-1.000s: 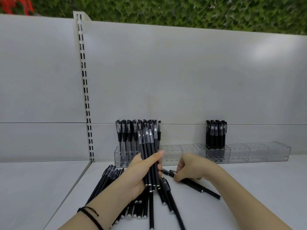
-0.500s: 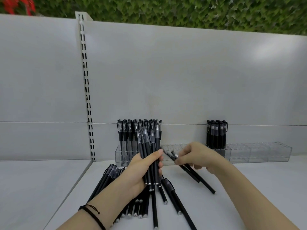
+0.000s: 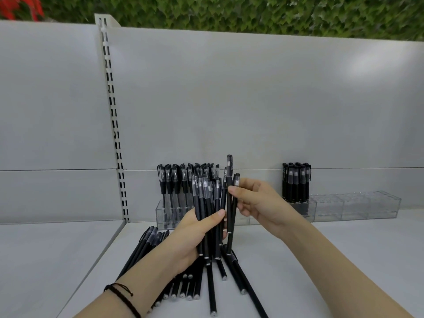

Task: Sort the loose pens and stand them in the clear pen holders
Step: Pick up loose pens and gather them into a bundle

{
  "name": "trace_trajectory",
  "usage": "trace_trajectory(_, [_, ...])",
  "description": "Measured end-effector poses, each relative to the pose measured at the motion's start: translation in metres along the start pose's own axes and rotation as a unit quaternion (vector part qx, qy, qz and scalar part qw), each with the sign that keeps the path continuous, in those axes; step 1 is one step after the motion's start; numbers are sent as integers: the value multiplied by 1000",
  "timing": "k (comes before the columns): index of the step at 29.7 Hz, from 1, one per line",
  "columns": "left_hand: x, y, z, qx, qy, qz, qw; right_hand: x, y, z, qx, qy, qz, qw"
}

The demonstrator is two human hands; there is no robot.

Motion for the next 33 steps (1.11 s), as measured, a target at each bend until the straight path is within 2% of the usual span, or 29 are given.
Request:
trace_trajectory(6, [2,-18,-9,-61,-40,19,997,0,5,14,48,31,-18,998])
trace_trajectory(13, [-4,-58,-26,-51,-56,62,995,-1,21,54,160,77,29,984])
trace_trajectory(18, [-28,-72,-24,-31,-80,-9,996,0,46,55,195,101,41,975])
trace_trajectory(21, [-38,-67,-15,-87,-89,-68,990,2,57,40,169,94,40,980])
trace_trajectory(24, [-42,-59,-5,-121,-81,-83,986,3,60,28,155,77,51,983])
trace_trajectory(33, [-44,-69,6,-161,-75,-32,984,5,65,29,175,98,48,979])
Point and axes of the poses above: each hand's wrist, its own x-axis away from the middle knuckle, its own y-axis out of the back of the hand, z = x × y, the point moved 10 cm from there along -x, towards the middle knuckle, and after that the axes turned 11 degrees about y, right-handed, at the moved point
